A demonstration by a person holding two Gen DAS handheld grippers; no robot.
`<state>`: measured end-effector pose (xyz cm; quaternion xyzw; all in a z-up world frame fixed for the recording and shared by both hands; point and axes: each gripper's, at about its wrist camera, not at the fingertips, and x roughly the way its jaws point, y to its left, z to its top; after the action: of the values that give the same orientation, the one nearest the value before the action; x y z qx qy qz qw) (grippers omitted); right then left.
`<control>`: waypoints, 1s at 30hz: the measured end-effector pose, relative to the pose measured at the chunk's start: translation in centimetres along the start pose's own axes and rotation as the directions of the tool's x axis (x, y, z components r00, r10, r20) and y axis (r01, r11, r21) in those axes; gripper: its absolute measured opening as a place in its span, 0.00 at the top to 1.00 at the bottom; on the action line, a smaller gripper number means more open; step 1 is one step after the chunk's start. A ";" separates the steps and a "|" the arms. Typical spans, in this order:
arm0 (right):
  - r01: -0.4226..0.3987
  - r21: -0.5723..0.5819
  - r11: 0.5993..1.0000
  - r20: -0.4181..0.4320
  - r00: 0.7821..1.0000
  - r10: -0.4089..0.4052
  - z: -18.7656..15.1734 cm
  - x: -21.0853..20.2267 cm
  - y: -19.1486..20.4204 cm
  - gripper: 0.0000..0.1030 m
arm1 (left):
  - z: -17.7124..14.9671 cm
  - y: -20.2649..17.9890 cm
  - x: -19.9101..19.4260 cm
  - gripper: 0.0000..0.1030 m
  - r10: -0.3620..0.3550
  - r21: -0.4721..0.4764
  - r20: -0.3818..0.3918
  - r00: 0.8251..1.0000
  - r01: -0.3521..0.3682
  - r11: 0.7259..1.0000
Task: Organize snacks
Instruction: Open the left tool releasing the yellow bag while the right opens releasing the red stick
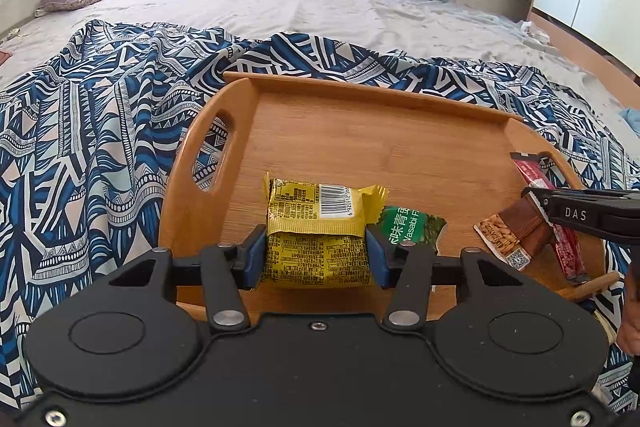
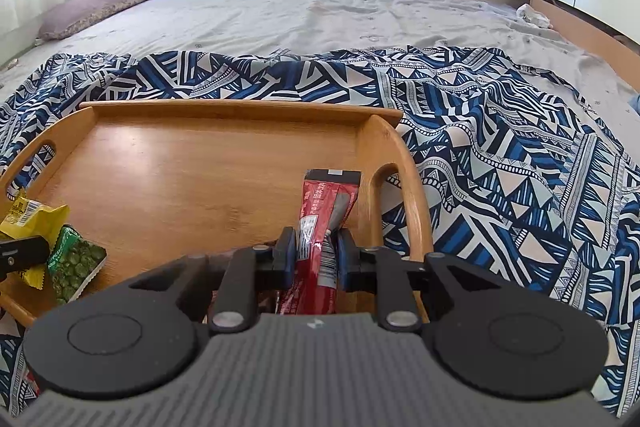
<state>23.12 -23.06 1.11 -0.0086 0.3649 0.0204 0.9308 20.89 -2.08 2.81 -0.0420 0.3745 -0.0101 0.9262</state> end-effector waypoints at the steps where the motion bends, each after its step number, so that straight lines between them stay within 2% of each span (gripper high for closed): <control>1: -0.001 -0.001 1.000 0.000 1.000 0.001 0.1 0.1 0.0 0.75 | 0.0 0.0 0.1 0.53 0.005 -0.002 0.001 1.000 -0.005 1.000; 14: -0.005 0.004 1.000 0.008 1.000 0.005 1.0 1.5 0.3 0.74 | 0.2 0.6 0.9 0.52 0.036 -0.006 -0.009 0.999 -0.036 0.999; 16: -0.012 0.010 1.000 0.008 1.000 0.012 1.0 1.4 0.2 0.61 | 0.2 0.6 0.9 0.49 0.038 -0.003 -0.010 0.999 -0.038 0.999; 17: -0.013 0.015 1.000 0.011 1.000 0.013 1.0 1.3 0.1 0.60 | 0.2 0.6 1.0 0.45 0.040 -0.003 -0.010 0.999 -0.040 0.999; 19: -0.023 0.020 1.000 0.019 1.000 0.023 1.0 1.1 0.2 0.50 | 0.2 0.6 0.9 0.38 0.042 0.000 -0.006 0.999 -0.042 0.999; 21: -0.030 0.027 0.999 0.036 0.999 0.029 1.0 0.6 0.2 0.45 | 0.2 0.7 0.5 0.28 0.038 -0.002 0.004 0.999 -0.038 0.999; 22: -0.033 0.031 0.999 0.043 0.999 0.032 1.1 0.3 0.1 0.42 | 0.2 0.8 0.4 0.27 0.037 0.000 0.009 0.999 -0.037 0.999; 26: -0.045 0.031 0.999 0.061 0.997 0.043 1.3 -0.8 0.2 0.37 | 0.3 1.0 -0.3 0.19 0.021 -0.001 0.014 1.000 -0.021 1.000; 30: -0.054 0.016 0.998 0.083 0.995 0.052 1.4 -2.3 0.5 0.30 | 0.3 1.2 -1.2 0.16 0.007 -0.002 0.016 1.000 -0.007 1.000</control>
<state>22.38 -22.55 3.70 0.0105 0.3265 0.0420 0.9442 20.20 -0.81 3.77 -0.0419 0.3670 -0.0062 0.9293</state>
